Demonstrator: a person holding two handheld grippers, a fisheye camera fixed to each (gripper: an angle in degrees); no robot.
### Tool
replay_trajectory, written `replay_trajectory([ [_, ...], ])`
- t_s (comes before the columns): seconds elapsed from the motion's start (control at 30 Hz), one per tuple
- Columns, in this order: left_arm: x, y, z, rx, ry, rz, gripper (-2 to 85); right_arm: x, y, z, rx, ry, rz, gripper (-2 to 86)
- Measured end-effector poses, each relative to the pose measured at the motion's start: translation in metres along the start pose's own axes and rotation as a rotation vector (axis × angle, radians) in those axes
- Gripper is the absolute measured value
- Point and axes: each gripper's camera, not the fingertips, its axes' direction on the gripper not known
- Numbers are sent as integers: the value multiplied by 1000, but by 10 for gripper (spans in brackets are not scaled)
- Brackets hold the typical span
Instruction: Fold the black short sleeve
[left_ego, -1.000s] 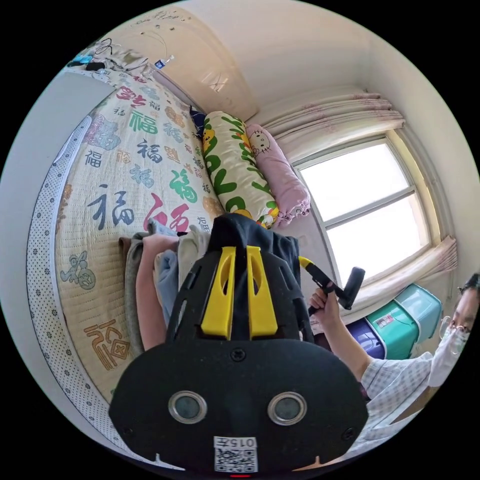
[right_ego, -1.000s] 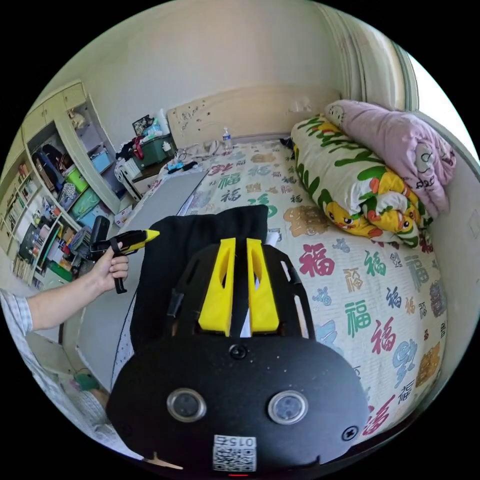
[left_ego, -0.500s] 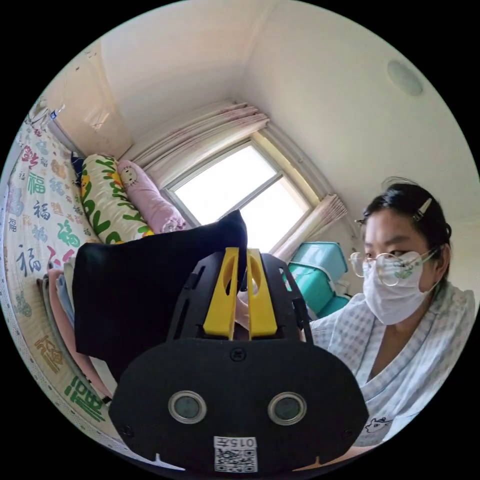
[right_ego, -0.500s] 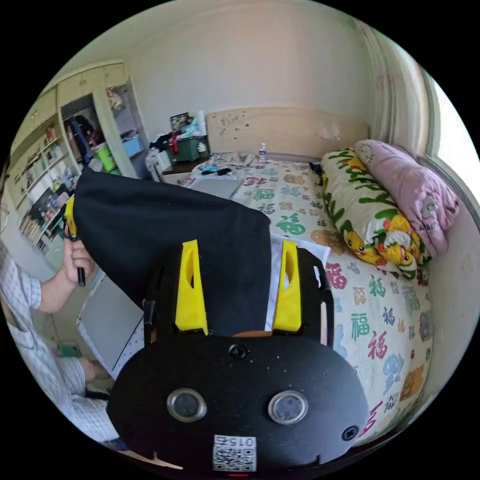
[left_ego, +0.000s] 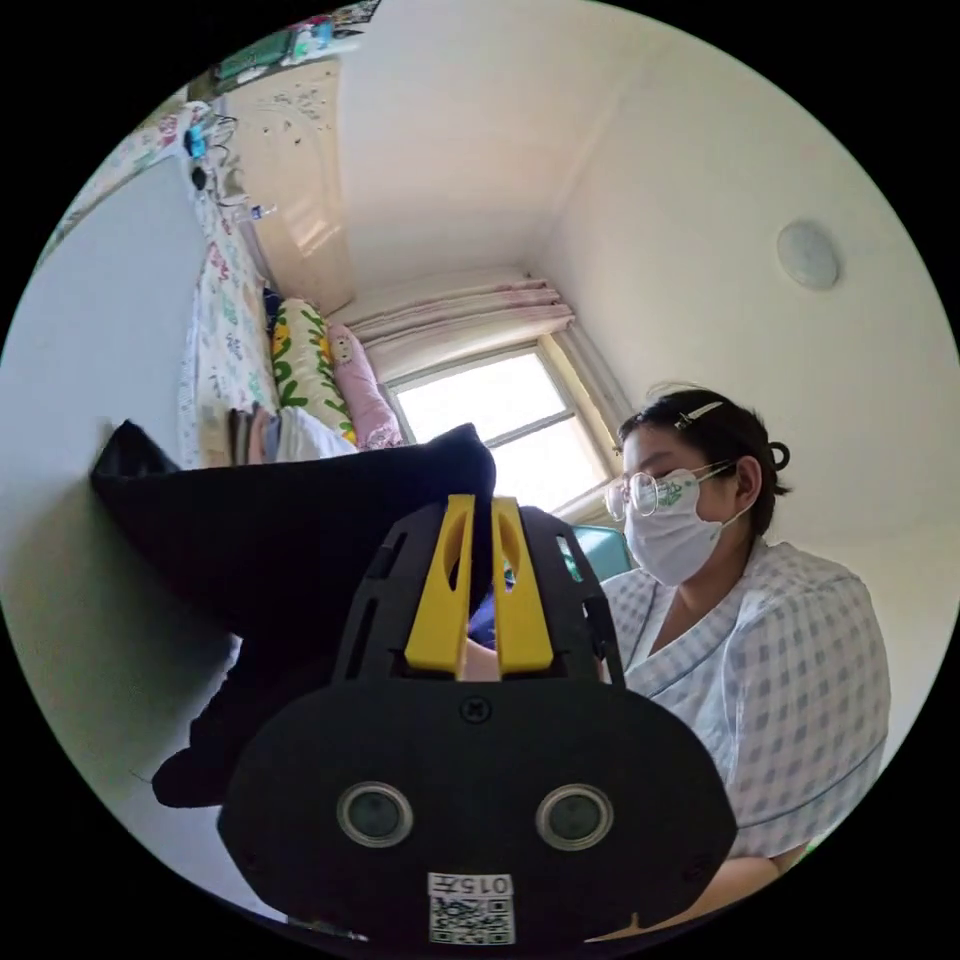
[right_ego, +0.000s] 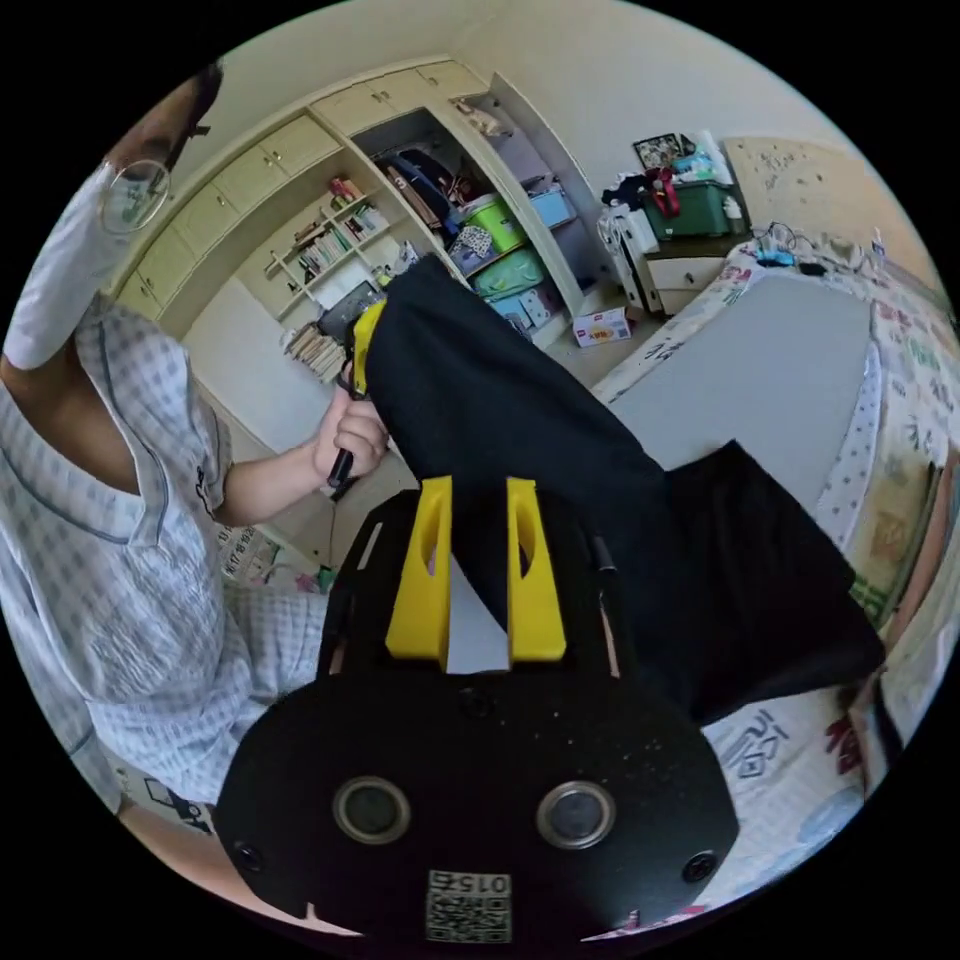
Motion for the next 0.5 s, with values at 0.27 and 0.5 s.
replay_trajectory([
  [0.27, -140, 92, -107, 255, 223, -90, 6, 42, 56, 60, -109, -154, 41, 119],
  [0.5, -209, 91, -115, 276, 432, 57, 7, 72, 86, 23, 33, -310, 58, 108],
])
